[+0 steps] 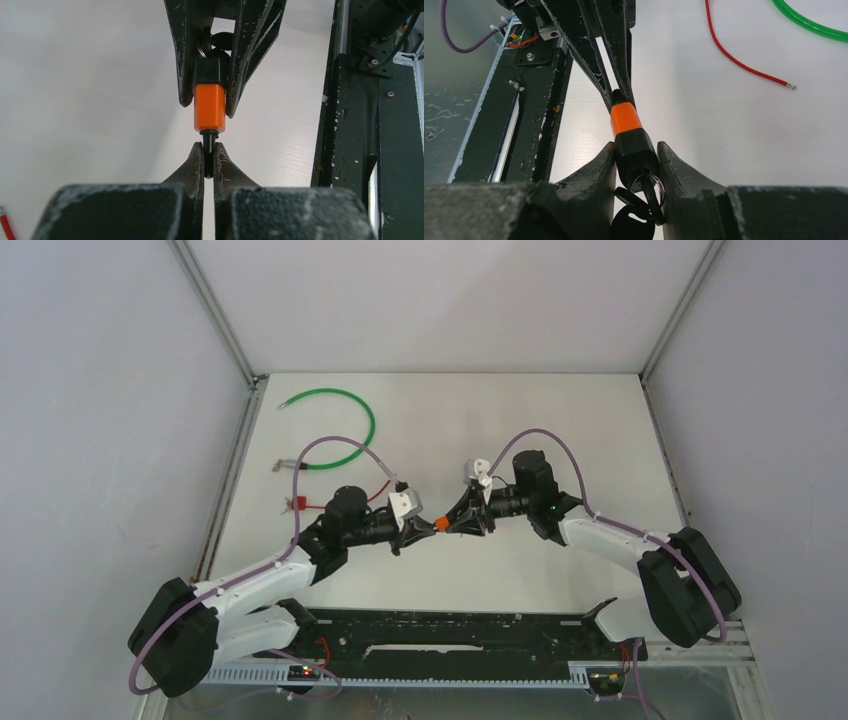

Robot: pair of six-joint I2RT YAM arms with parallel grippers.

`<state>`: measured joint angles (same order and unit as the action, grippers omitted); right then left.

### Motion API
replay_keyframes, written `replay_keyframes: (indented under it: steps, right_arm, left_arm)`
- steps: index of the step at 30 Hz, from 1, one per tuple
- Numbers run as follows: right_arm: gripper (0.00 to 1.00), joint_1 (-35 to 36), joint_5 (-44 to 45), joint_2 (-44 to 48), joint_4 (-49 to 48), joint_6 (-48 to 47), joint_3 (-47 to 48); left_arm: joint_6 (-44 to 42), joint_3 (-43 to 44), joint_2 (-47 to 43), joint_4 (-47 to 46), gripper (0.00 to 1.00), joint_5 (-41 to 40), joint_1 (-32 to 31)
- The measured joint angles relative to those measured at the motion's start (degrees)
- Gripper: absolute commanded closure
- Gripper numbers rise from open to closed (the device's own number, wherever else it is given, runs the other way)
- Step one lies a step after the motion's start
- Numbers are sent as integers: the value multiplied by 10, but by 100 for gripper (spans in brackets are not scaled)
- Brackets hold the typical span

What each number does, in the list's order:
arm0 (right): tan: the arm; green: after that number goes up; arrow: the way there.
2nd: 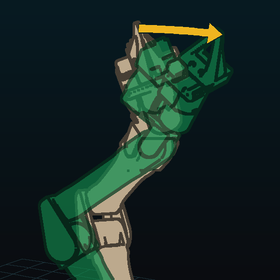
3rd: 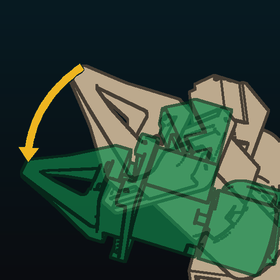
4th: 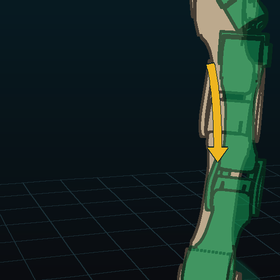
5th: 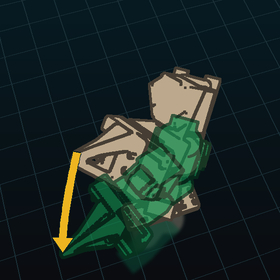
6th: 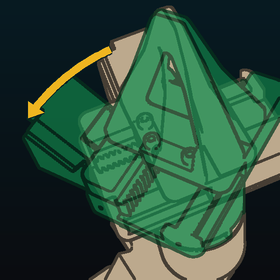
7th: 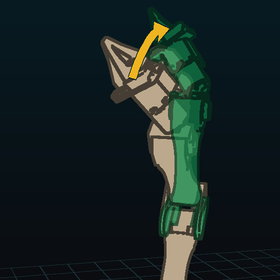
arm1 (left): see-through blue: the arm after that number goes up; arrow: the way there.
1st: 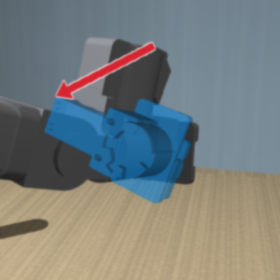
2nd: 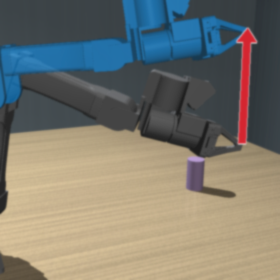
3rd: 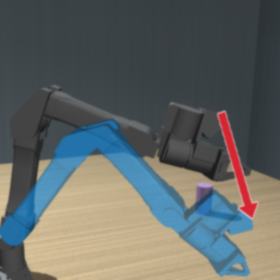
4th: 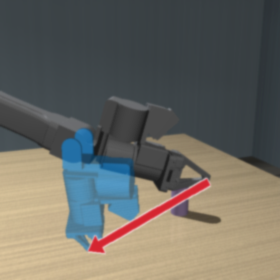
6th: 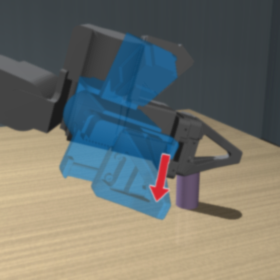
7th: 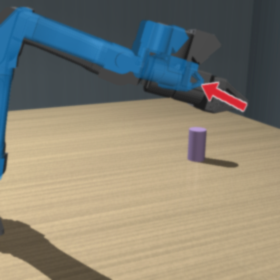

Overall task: Lock with the key
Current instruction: Lock the lock.

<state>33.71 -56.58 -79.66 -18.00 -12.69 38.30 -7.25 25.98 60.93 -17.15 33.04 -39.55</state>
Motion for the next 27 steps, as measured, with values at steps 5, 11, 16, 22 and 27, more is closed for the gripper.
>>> replay_keyframes:
  steps: [5, 11, 16, 22, 27]
  right_arm:
    - [100, -21, -36, 5, 12, -17, 7]
    - [100, -40, -66, 17, 16, -30, 11]
    - [100, -42, -72, 15, 14, -31, 12]
    - [81, -40, -80, 4, 7, -30, 12]
    - [76, -37, -73, 4, 6, -35, 12]
  left_arm:
    - [-16, 1, -11, -7, 100, -10, -10]
    - [-39, 13, -18, -6, 100, -20, -19]
    - [-44, 14, -18, -6, 100, -20, -20]
    - [-46, 14, -18, 2, 100, -21, -20]
    - [-49, 14, -18, 4, 100, -29, -20]
